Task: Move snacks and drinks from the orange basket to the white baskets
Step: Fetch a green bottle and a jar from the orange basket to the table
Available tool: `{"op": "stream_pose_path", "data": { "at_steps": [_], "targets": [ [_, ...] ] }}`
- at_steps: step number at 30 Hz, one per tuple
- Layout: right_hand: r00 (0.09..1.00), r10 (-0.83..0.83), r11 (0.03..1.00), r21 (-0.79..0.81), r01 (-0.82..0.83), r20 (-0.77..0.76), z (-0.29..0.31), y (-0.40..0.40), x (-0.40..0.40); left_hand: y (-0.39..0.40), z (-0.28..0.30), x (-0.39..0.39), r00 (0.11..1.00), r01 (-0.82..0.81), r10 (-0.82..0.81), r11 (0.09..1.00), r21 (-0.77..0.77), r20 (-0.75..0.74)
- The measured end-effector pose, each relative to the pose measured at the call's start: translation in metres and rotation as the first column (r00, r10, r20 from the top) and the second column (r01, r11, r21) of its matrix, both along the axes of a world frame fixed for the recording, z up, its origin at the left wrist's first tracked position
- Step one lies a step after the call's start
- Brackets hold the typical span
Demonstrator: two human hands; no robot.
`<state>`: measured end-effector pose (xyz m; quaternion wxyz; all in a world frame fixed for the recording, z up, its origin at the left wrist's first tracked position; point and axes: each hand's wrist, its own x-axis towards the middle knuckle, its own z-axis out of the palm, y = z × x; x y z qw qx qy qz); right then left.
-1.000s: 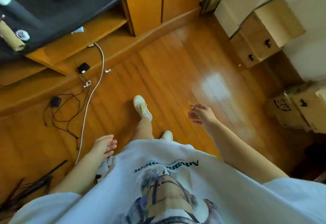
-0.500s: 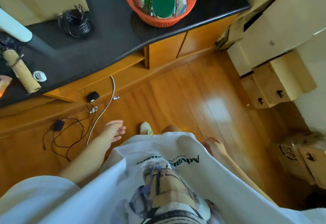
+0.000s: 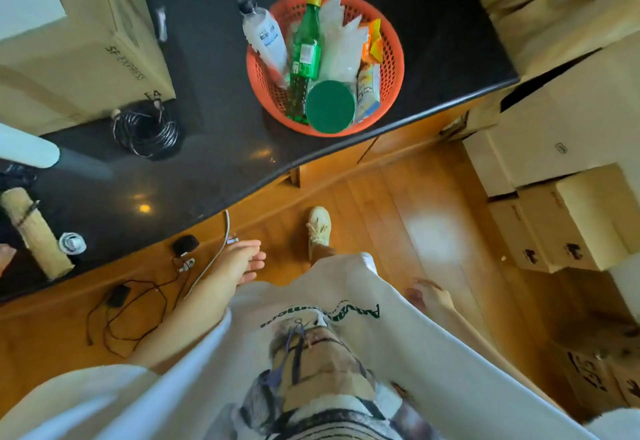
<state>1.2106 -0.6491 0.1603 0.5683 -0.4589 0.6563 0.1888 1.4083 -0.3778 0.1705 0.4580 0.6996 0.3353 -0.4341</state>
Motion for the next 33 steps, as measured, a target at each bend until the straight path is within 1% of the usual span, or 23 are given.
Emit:
{"op": "stream_pose_path", "data": {
  "at_steps": [1, 2, 4, 7, 8, 9, 10, 11, 12, 13, 14, 15, 17, 19, 21, 24, 25, 27, 30, 33],
  "targets": [
    [1.000, 0.002, 1.000, -0.004, -0.002, 0.016, 0.001, -0.009, 0.025, 0.000, -0.001, 0.012, 1.000, -0.025, 0.025, 0.999, 0.020, -0.011],
    [1.000, -0.011, 0.999, -0.033, 0.012, 0.014, 0.003, -0.018, 0.052, -0.001, -0.002, 0.023, 0.998, -0.055, 0.056, 0.998, 0.033, -0.019],
    [0.999, 0.013, 0.996, -0.086, -0.010, 0.038, 0.001, -0.032, 0.103, -0.002, -0.004, 0.042, 0.994, -0.109, 0.110, 0.992, 0.060, -0.020],
    [0.986, 0.140, 0.984, -0.122, -0.128, 0.095, -0.002, -0.048, 0.172, -0.011, -0.008, 0.071, 0.984, -0.181, 0.179, 0.979, 0.091, 0.024],
    [0.972, 0.205, 0.970, -0.154, -0.187, 0.111, -0.003, -0.051, 0.194, -0.016, -0.009, 0.081, 0.979, -0.205, 0.202, 0.975, 0.090, 0.040],
    [0.946, 0.301, 0.938, -0.218, -0.270, 0.121, -0.003, -0.053, 0.212, -0.022, -0.008, 0.091, 0.975, -0.220, 0.216, 0.972, 0.084, 0.057],
    [0.899, 0.425, 0.871, -0.319, -0.375, 0.104, -0.004, -0.053, 0.229, -0.030, -0.008, 0.102, 0.973, -0.226, 0.221, 0.972, 0.065, 0.072],
    [0.832, 0.552, 0.765, -0.431, -0.478, 0.056, -0.005, -0.053, 0.242, -0.039, -0.007, 0.115, 0.972, -0.220, 0.217, 0.975, 0.025, 0.090],
    [0.753, 0.658, 0.640, -0.536, -0.551, 0.012, -0.008, -0.053, 0.253, -0.050, -0.007, 0.128, 0.971, -0.210, 0.212, 0.977, -0.024, 0.113],
    [0.671, 0.741, 0.519, -0.617, -0.591, -0.019, -0.010, -0.053, 0.264, -0.062, -0.007, 0.141, 0.968, -0.198, 0.207, 0.978, -0.070, 0.144],
    [0.603, 0.797, 0.426, -0.668, -0.610, -0.043, -0.011, -0.052, 0.273, -0.073, -0.006, 0.152, 0.963, -0.177, 0.195, 0.978, -0.109, 0.187],
    [0.551, 0.831, 0.353, -0.697, -0.624, -0.073, -0.014, -0.053, 0.283, -0.085, -0.007, 0.165, 0.956, -0.146, 0.177, 0.978, -0.147, 0.233],
    [0.487, 0.858, 0.224, -0.733, -0.642, -0.164, -0.022, -0.055, 0.300, -0.110, -0.010, 0.190, 0.943, -0.063, 0.135, 0.971, -0.233, 0.305],
    [0.446, 0.867, 0.123, -0.771, -0.624, -0.223, -0.028, -0.056, 0.312, -0.132, -0.017, 0.213, 0.933, 0.007, 0.093, 0.961, -0.276, 0.347],
    [0.400, 0.888, 0.065, -0.800, -0.597, -0.226, -0.034, -0.059, 0.321, -0.154, -0.027, 0.237, 0.923, 0.039, 0.061, 0.967, -0.251, 0.380],
    [0.290, 0.919, -0.051, -0.811, -0.583, -0.266, -0.042, -0.063, 0.328, -0.178, -0.041, 0.260, 0.903, 0.062, 0.035, 0.976, -0.211, 0.428],
    [0.275, 0.925, -0.063, -0.822, -0.566, -0.260, -0.045, -0.064, 0.329, -0.183, -0.045, 0.266, 0.897, 0.076, 0.024, 0.976, -0.206, 0.442],
    [0.261, 0.939, -0.051, -0.839, -0.541, -0.225, -0.046, -0.065, 0.330, -0.190, -0.055, 0.276, 0.895, 0.105, -0.016, 0.979, -0.176, 0.446],
    [0.223, 0.957, -0.037, -0.838, -0.545, -0.187, -0.042, -0.063, 0.330, -0.195, -0.067, 0.285, 0.923, 0.118, -0.052, 0.982, -0.150, 0.382],
    [0.212, 0.968, 0.006, -0.827, -0.562, -0.137, -0.039, -0.060, 0.332, -0.199, -0.078, 0.290, 0.942, 0.121, -0.073, 0.984, -0.132, 0.326]
  ]
}}
